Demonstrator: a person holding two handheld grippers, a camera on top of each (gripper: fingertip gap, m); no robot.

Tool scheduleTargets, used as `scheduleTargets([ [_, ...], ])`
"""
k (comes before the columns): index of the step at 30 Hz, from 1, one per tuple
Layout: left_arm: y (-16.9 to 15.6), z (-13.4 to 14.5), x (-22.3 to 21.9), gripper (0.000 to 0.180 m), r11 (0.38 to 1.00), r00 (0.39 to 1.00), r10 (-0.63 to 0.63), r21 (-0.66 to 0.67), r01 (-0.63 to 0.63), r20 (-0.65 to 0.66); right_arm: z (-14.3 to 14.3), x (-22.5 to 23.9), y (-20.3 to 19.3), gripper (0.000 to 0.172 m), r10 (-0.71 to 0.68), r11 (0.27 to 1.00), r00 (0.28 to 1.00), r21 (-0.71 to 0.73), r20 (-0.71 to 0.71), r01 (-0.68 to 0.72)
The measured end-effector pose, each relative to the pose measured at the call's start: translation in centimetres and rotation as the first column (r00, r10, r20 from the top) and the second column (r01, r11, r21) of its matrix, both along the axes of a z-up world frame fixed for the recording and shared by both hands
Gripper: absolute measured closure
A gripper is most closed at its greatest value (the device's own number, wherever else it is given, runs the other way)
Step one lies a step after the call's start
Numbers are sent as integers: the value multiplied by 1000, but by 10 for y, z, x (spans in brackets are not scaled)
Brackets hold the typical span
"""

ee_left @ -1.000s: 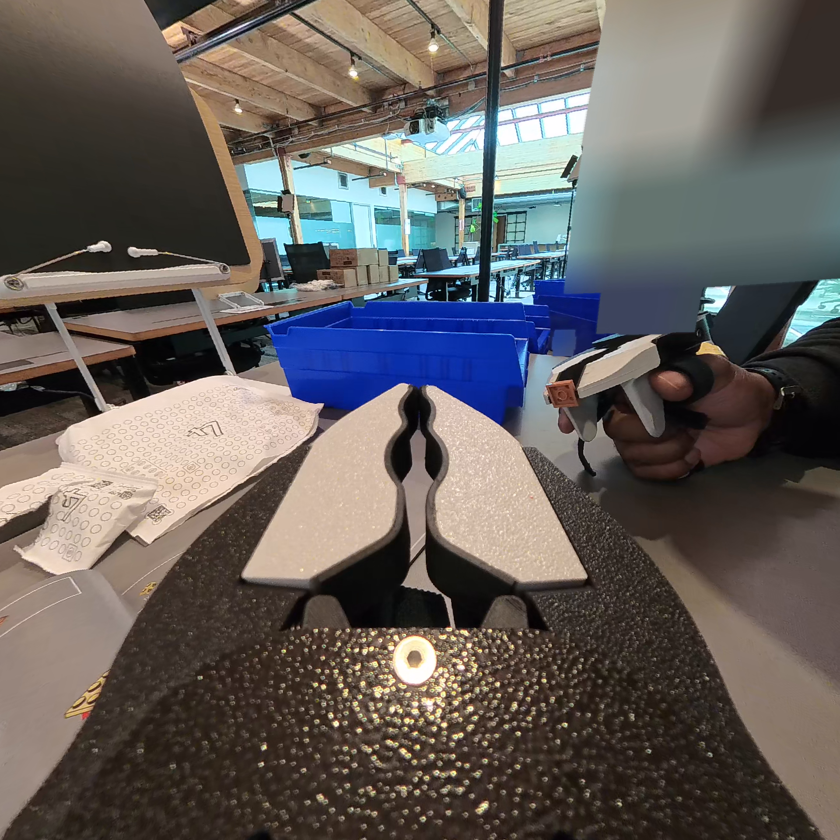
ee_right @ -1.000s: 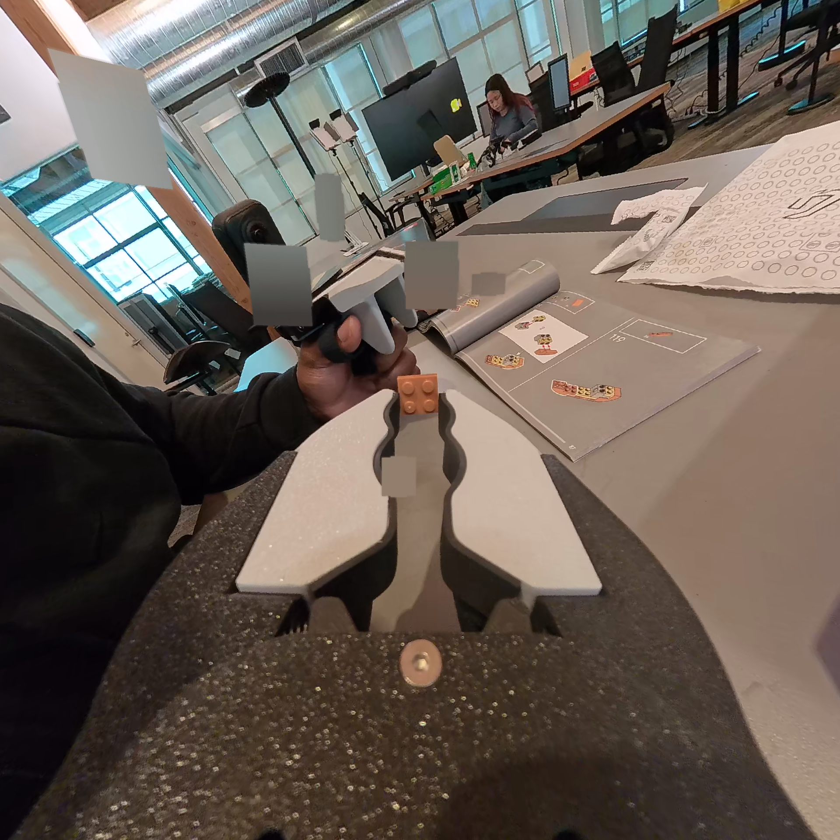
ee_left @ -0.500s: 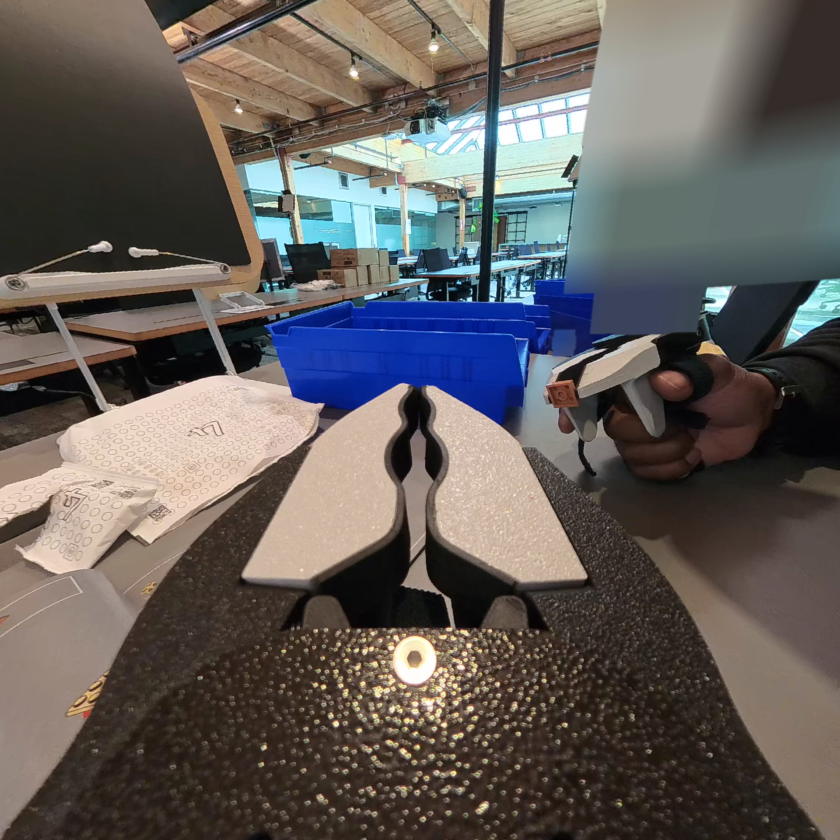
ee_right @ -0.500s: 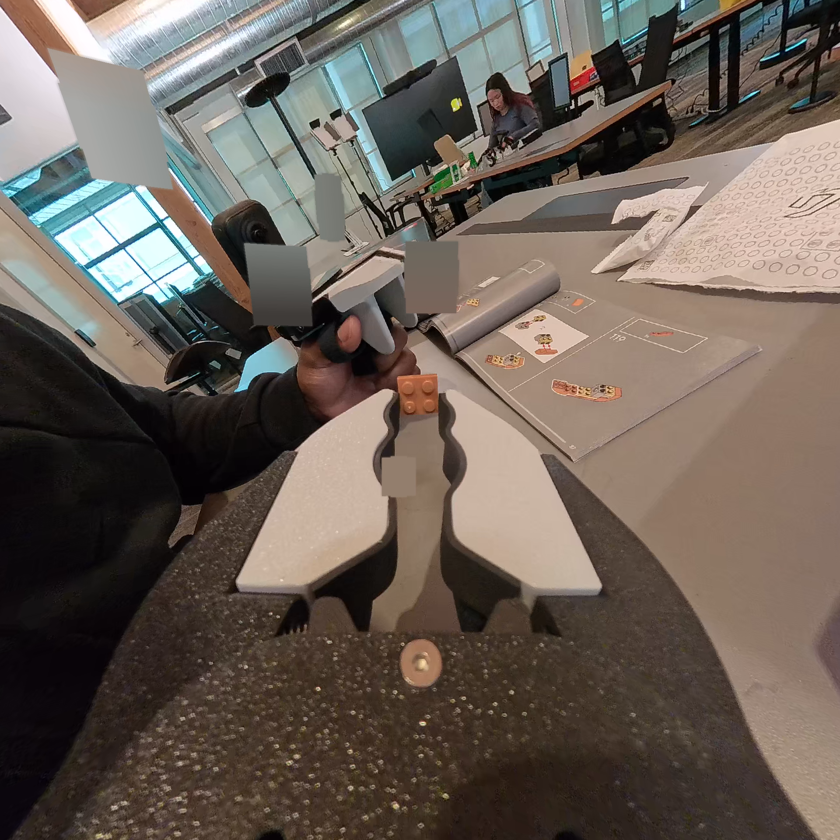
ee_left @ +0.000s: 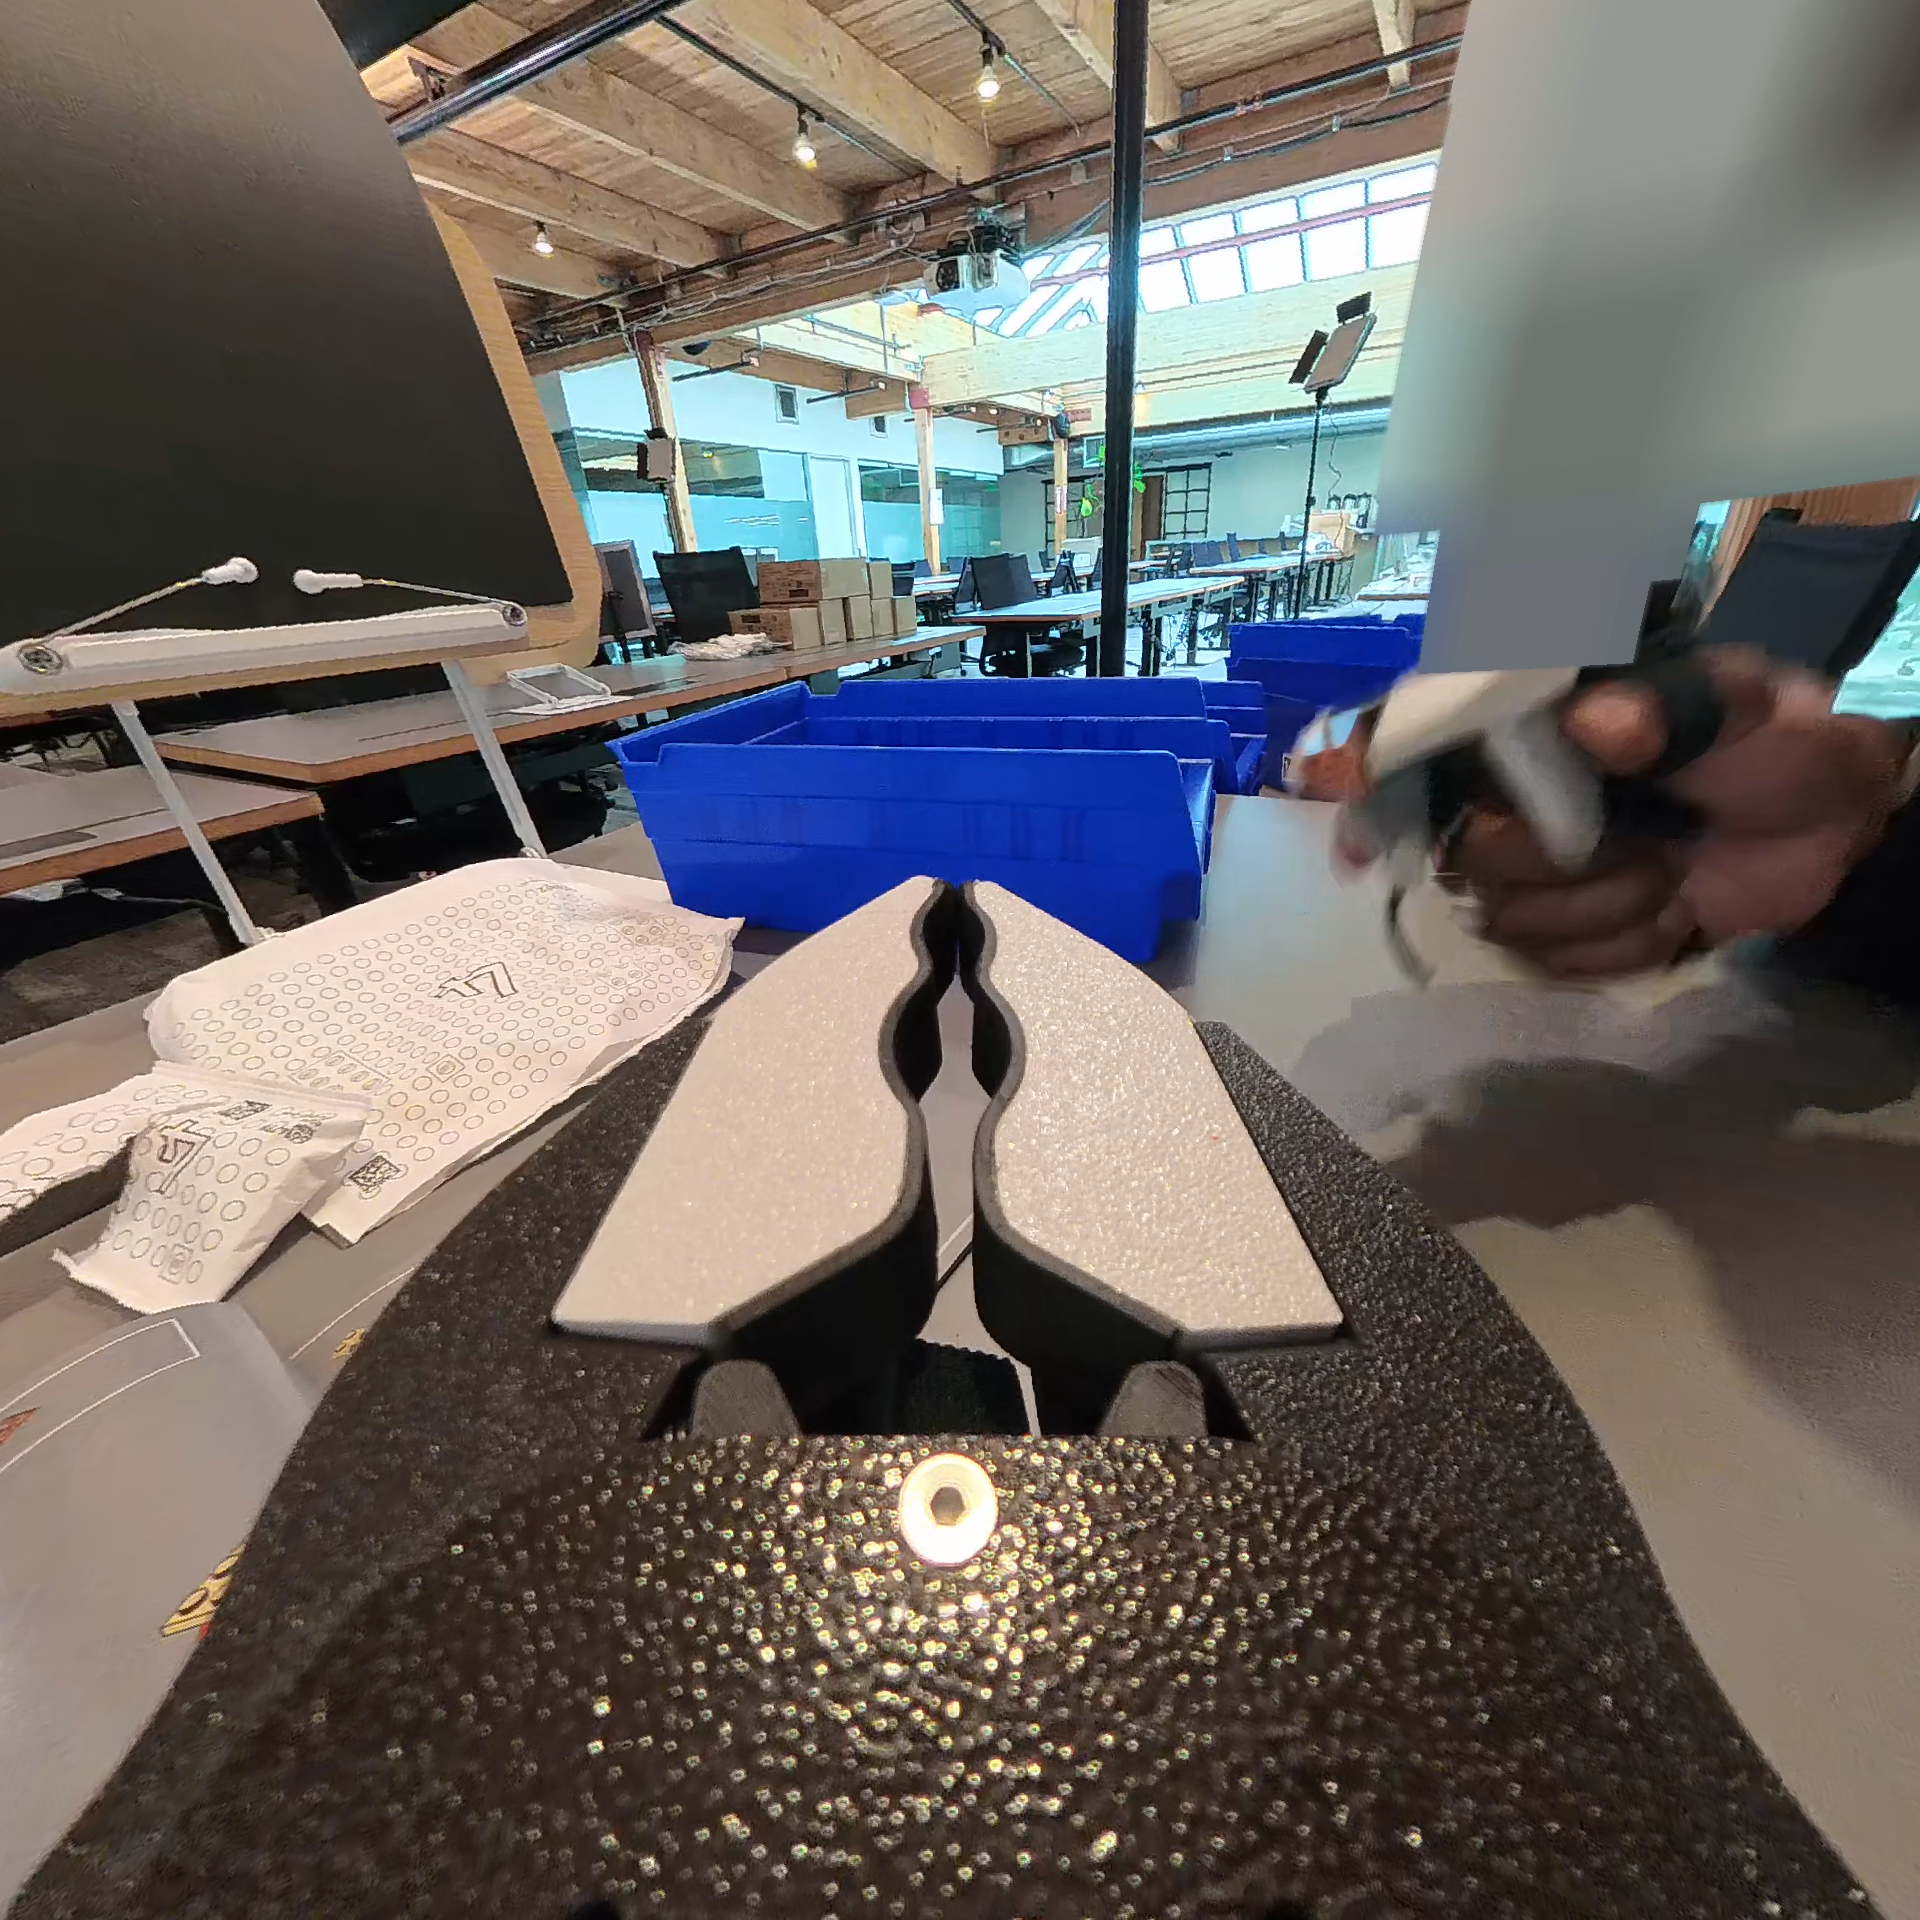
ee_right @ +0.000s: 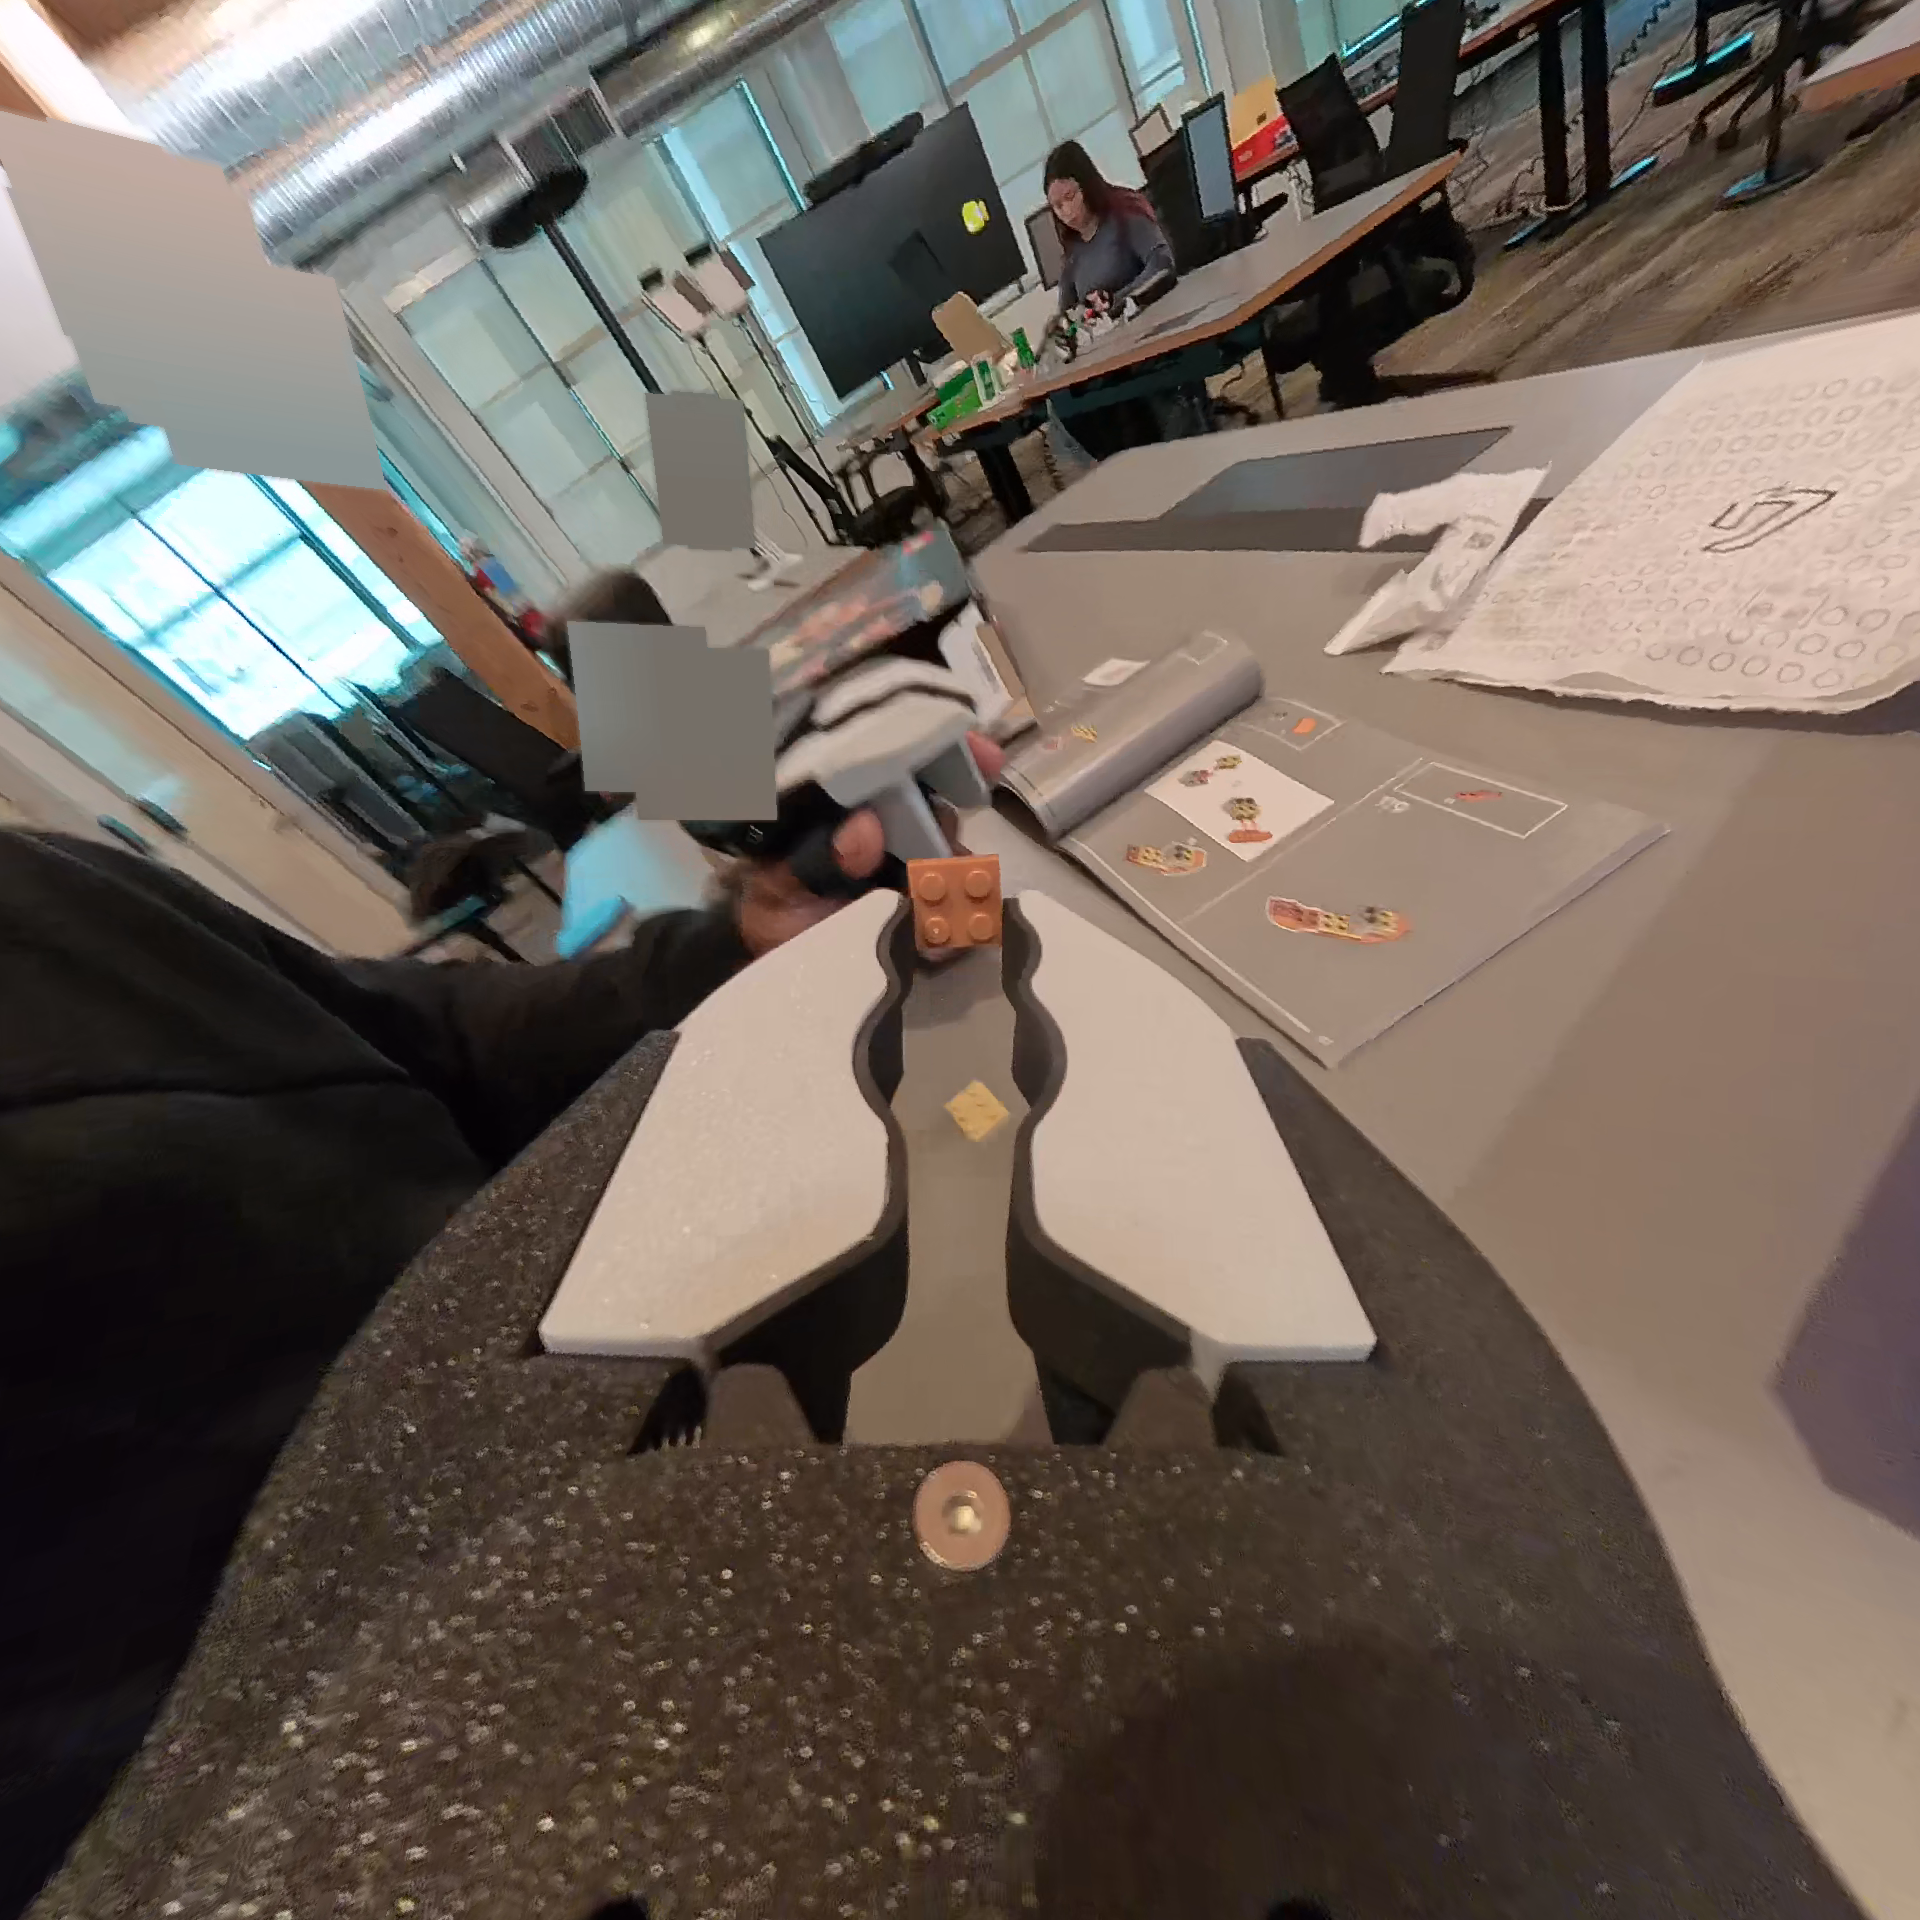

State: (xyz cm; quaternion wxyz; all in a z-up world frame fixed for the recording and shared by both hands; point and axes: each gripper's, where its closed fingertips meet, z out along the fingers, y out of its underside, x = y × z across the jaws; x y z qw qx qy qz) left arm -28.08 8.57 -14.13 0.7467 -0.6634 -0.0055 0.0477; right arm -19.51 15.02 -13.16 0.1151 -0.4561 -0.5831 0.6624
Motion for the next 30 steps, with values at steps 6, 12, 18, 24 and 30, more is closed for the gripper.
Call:
scheduleTargets([
  [6,1,-2,2,180,1000,999,18,-19,-19,-34,86,23,87,156,-83,987,994,132,-72,92],
  [12,4,-4,1,180,999,999,29,-35,-31,-42,14,-56,222,156,-262,705,956,703,134,95],
  [18,2,-4,-6,180,997,996,65,-35,-67,-55,-72,-103,244,156,-261,602,887,783,380,-159],
  [24,1,-4,-14,180,996,996,85,-29,-86,-38,-104,-113,248,155,-287,544,856,809,429,-224],
  [30,1,-4,-14,180,995,995,90,-33,-92,-48,-111,-110,248,147,-301,511,852,827,428,-235],
])
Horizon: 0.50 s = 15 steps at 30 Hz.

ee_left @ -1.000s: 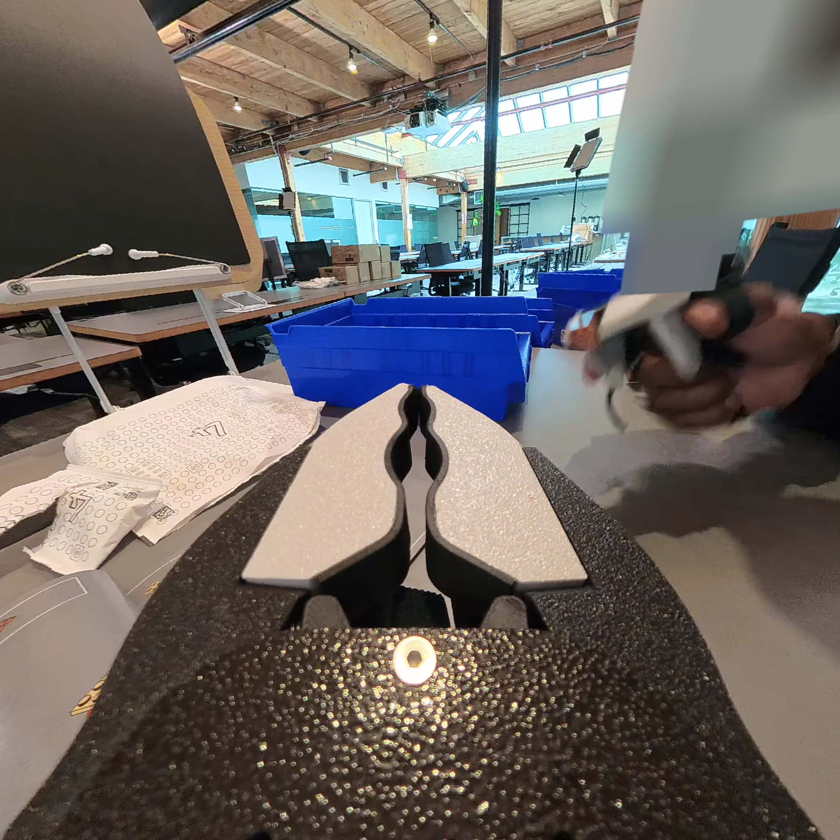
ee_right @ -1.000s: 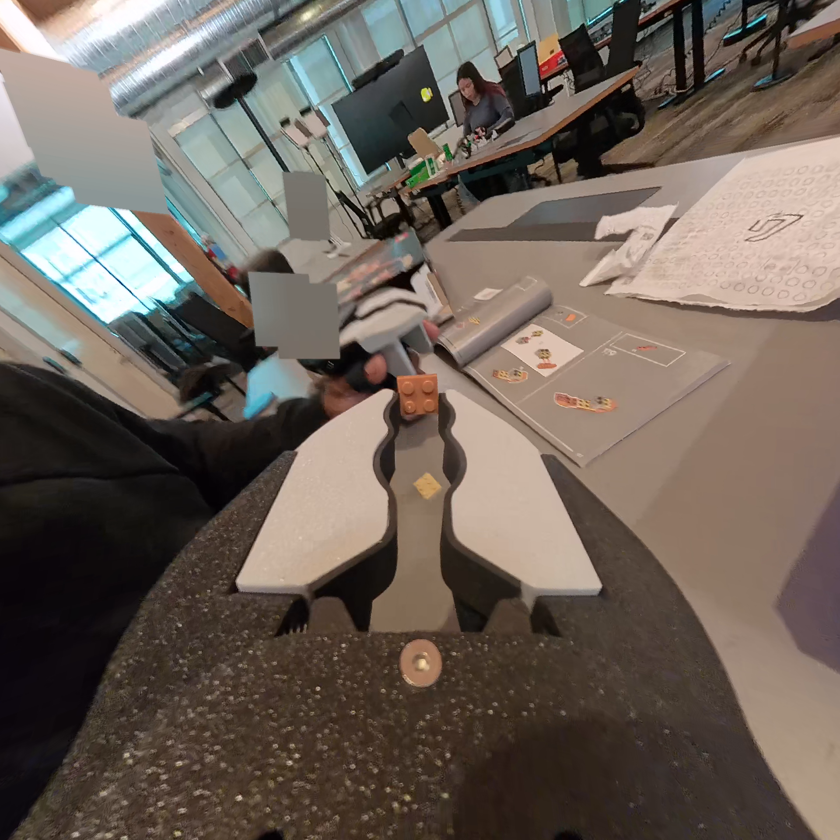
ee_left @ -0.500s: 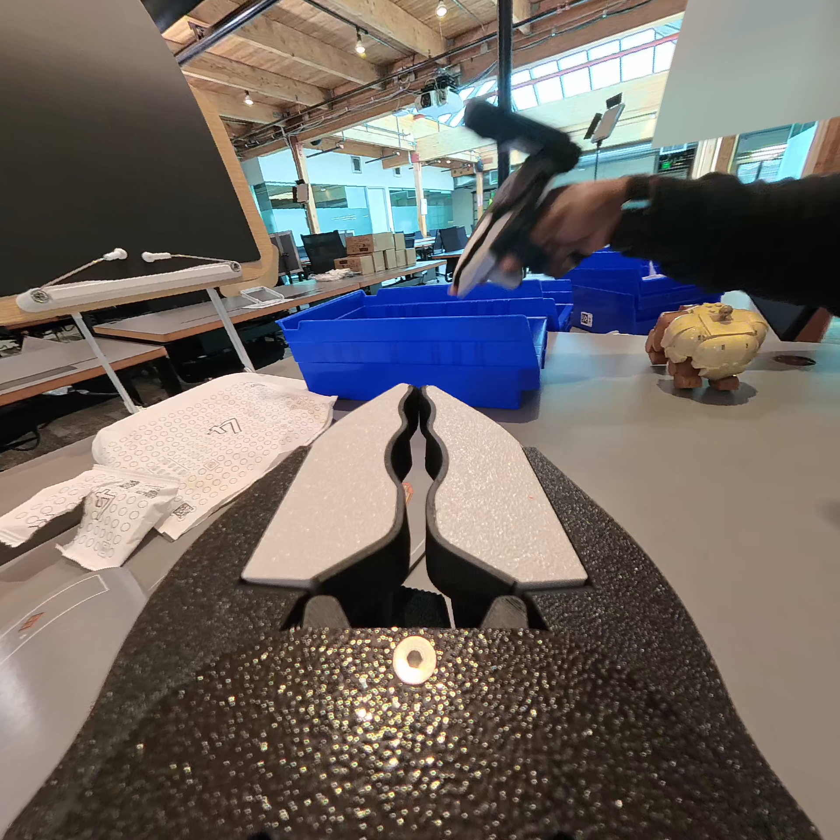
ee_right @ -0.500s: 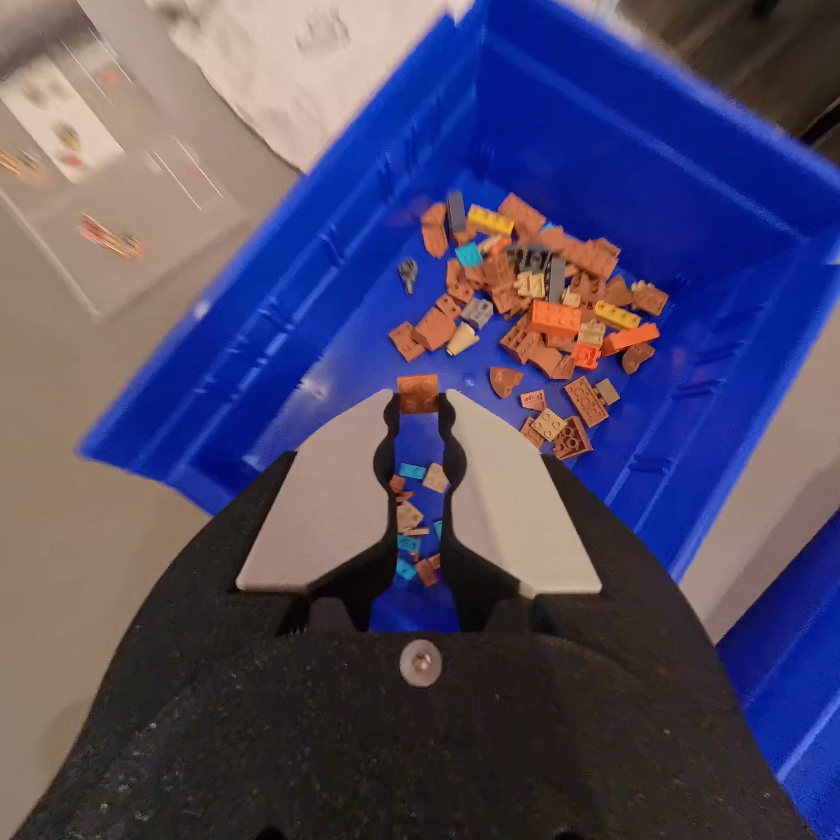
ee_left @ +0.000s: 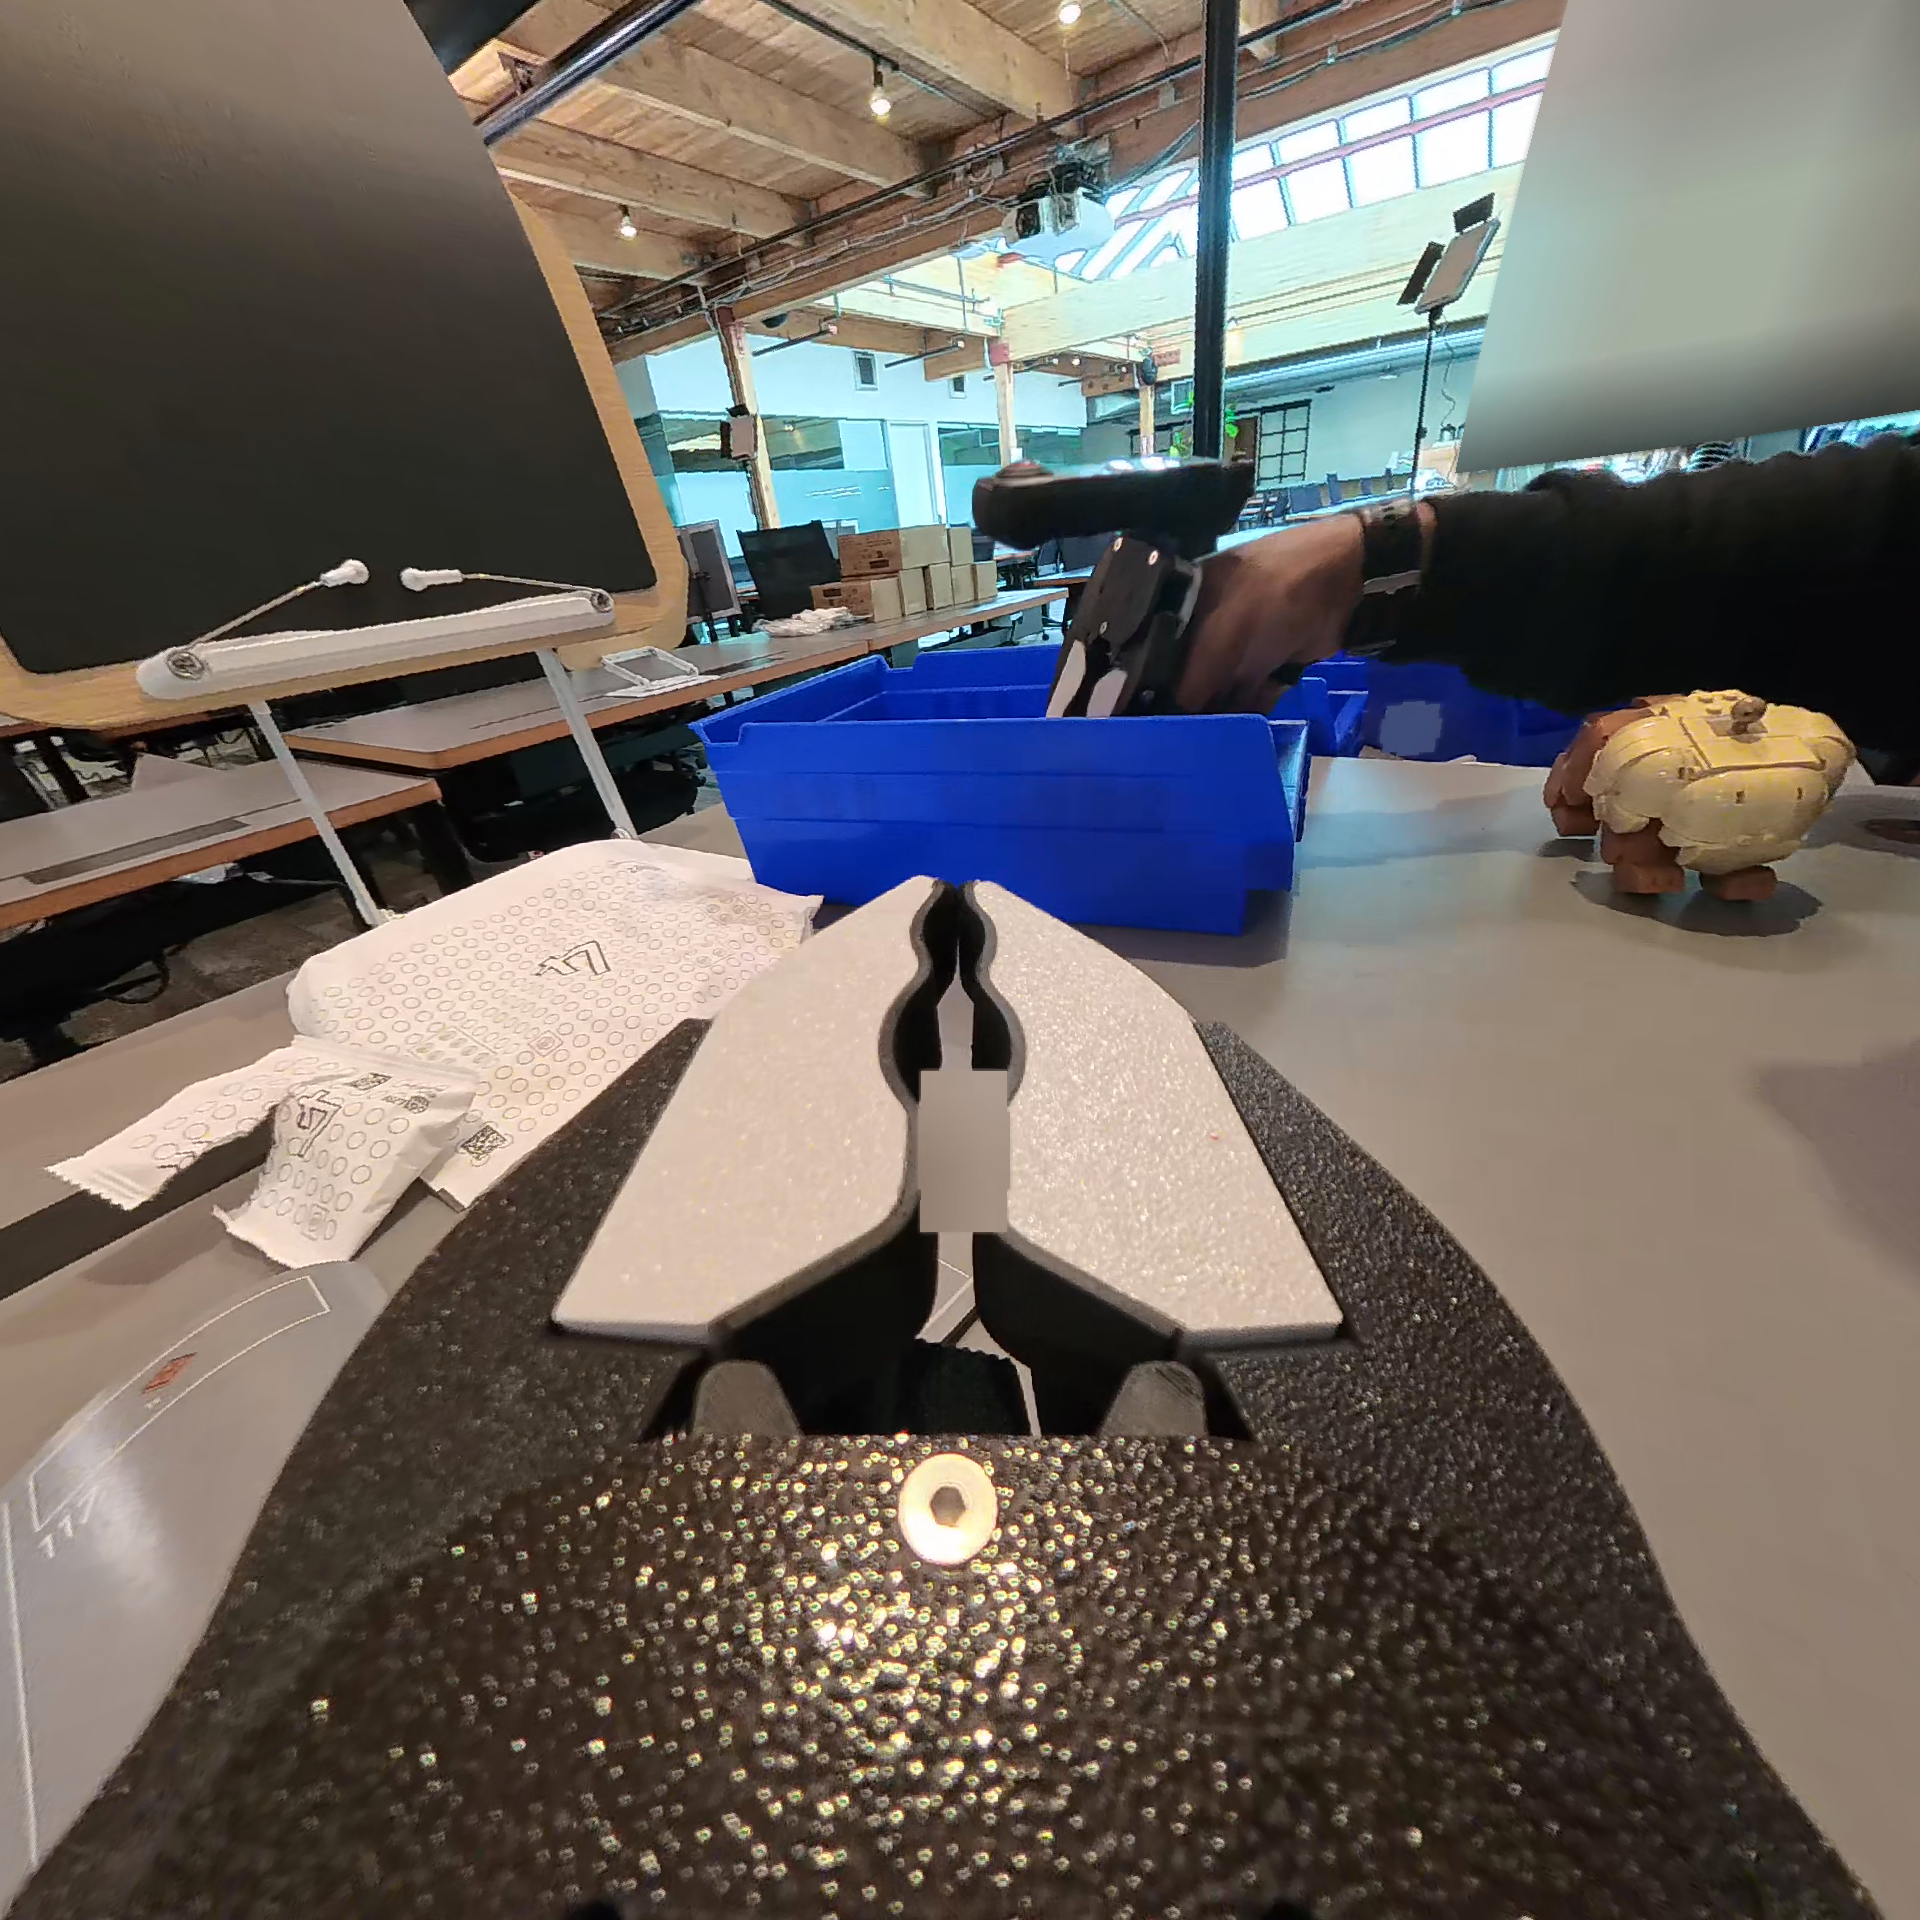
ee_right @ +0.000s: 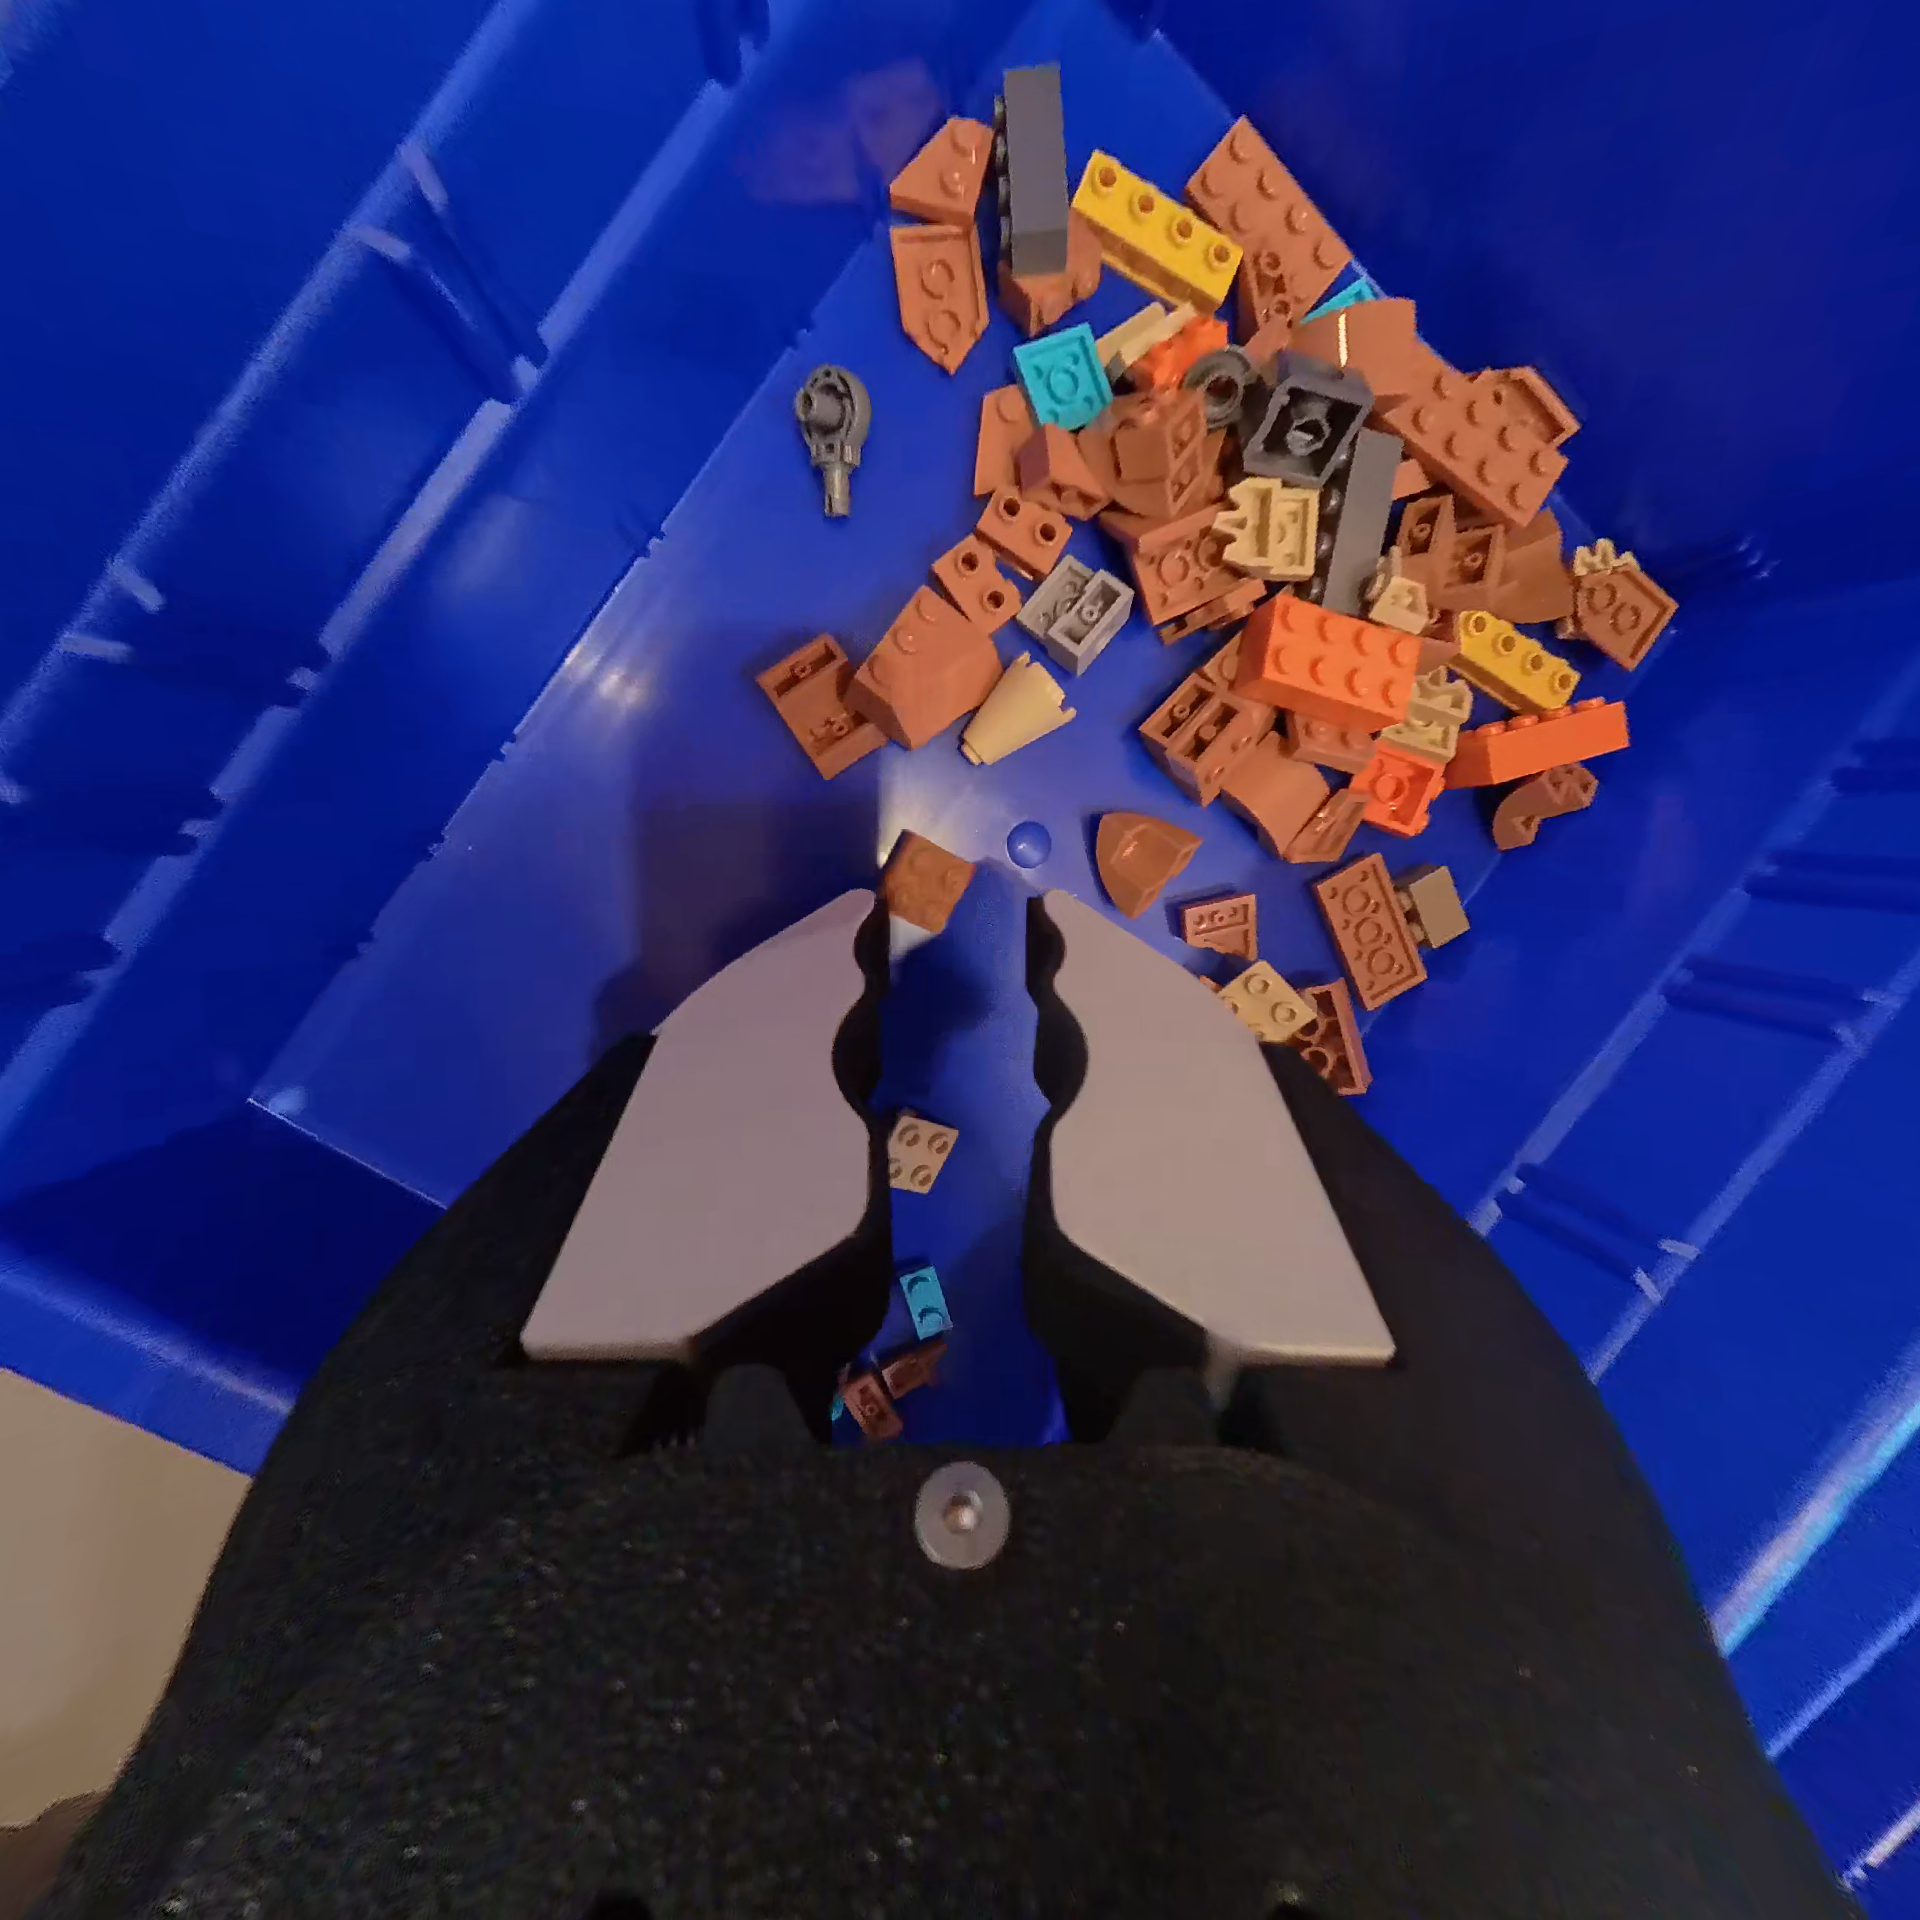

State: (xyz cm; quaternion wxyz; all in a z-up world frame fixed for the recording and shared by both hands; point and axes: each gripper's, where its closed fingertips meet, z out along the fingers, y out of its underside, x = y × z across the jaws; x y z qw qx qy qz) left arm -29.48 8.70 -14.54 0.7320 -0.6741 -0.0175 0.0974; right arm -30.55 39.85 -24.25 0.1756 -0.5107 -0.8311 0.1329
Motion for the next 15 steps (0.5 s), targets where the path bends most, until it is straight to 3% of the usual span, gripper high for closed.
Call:
scheduleTargets([
  [5,2,-1,-3,180,1000,1000,19,-7,-19,-4,35,9,7,137,-3,1000,995,30,-104,7],
  [8,2,-1,-3,180,1000,1000,22,-8,-22,-11,70,21,43,132,-68,986,972,135,-225,100],
  [10,2,-1,-2,180,1000,1000,21,-9,-21,-12,86,31,68,132,-138,976,950,126,-280,179],
  [12,3,-1,-2,180,1000,1000,19,-12,-19,-11,84,42,84,130,-198,973,945,62,-261,221],
  [15,3,-2,-2,180,1000,1000,17,-16,-17,-16,58,57,89,121,-227,974,965,-7,-134,228],
])
